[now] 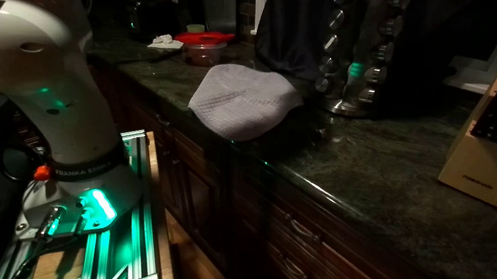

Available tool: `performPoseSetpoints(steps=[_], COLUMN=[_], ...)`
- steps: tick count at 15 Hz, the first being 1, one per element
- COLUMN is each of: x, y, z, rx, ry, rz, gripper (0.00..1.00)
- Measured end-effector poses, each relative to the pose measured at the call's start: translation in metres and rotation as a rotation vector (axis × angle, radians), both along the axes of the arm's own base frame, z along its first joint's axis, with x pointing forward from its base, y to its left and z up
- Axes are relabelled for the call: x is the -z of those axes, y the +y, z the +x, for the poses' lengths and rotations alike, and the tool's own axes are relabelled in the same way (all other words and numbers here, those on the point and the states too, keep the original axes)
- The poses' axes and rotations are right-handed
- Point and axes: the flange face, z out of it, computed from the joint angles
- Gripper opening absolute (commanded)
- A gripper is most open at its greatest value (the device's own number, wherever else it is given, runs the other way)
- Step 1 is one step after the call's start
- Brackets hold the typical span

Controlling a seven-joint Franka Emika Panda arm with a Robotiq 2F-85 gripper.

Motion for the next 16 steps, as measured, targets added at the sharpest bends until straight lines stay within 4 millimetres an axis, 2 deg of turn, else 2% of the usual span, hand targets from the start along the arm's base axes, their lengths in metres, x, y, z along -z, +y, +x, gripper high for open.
performPoseSetpoints(steps=[5,9,10,11,14,16], x=[-0.017,-0.011,-0.007,-0.002,0.007,0.006], y=[-0.009,-0.009,-0.008,-0.006,0.000,0.001], z=[0.003,0.012,0.016,0.019,0.029,0.032], rx=[0.011,0.000,-0.004,-0.008,-0.018,-0.017], ry=[-0.037,-0.032,-0.027,-0.021,-0.010,-0.011], rz=[-0.024,-0.067,-0.073,-0.076,-0.076,-0.075], gripper=[1.00,1.00,0.85,0.74,0.51,0.36])
